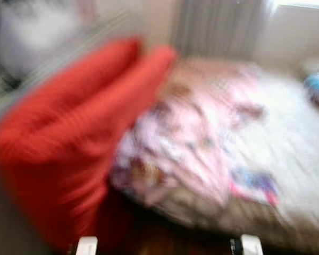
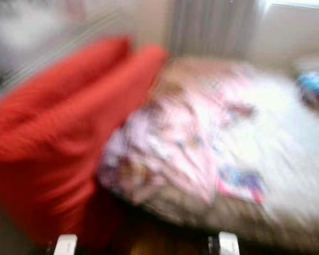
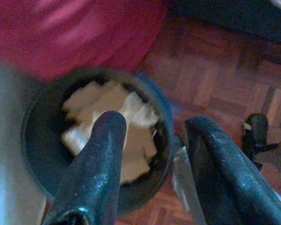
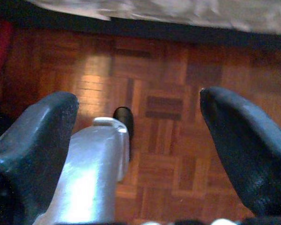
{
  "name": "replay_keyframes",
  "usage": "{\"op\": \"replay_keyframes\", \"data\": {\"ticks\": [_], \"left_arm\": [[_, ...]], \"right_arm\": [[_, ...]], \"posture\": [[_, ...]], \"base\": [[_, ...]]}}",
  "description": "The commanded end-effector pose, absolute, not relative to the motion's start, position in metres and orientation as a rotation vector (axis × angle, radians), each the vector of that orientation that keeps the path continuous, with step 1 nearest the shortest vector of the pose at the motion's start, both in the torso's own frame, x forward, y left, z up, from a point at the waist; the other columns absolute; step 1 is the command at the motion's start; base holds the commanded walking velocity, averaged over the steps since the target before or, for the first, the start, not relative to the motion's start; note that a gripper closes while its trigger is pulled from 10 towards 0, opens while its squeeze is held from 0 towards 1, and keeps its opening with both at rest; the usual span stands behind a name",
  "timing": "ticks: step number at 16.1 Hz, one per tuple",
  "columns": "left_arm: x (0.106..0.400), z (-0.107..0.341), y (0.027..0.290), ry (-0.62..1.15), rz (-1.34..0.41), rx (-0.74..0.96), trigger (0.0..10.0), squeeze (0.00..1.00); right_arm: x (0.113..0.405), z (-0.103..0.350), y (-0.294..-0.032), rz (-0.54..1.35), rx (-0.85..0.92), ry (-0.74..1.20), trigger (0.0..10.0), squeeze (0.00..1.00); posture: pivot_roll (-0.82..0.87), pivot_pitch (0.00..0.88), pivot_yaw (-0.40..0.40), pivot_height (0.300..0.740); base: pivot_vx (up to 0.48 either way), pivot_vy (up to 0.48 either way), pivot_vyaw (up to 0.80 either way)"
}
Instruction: Clean up the room
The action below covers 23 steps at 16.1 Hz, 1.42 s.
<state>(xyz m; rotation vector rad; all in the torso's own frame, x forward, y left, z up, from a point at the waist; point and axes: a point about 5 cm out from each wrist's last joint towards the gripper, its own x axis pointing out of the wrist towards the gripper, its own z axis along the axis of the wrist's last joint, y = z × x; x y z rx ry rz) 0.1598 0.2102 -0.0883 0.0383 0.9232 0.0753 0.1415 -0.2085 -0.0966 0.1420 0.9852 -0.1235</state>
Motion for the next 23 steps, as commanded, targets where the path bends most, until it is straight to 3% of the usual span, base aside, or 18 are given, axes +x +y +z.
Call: {"op": "replay_keyframes", "data": {"ticks": [1,4,14,18,23], "left_arm": [[0.154,-0.091,0.207,0.949,0.065,0.032,10.0,0.0],[0.155,-0.091,0.207,0.95,0.057,0.044,10.0,0.0],[0.156,-0.091,0.207,0.95,0.058,0.052,10.0,0.0],[0.156,-0.091,0.207,0.951,0.059,0.052,10.0,0.0],[0.156,-0.091,0.207,0.947,0.066,0.051,10.0,0.0]], "right_arm": [[0.146,-0.095,-0.206,-0.126,0.139,0.975,10.0,0.0],[0.15,-0.095,-0.199,-0.119,0.143,0.967,10.0,0.0],[0.159,-0.092,-0.199,-0.124,0.139,0.939,10.0,0.0],[0.154,-0.093,-0.203,-0.147,0.127,0.943,10.0,0.0],[0.165,-0.091,-0.185,-0.122,0.126,0.924,10.0,0.0]], "posture": [[0.04,0.0,0.006,0.74],[0.04,0.0,0.008,0.74],[0.03,0.0,0.006,0.74],[0.03,0.003,0.006,0.74],[0.03,0.0,0.004,0.74]], "base": [[0.0,0.0,0.0],[0.0,0.0,0.0],[0.0,-0.372,0.0],[0.0,-0.375,-0.62],[0.0,-0.374,-0.3]]}}
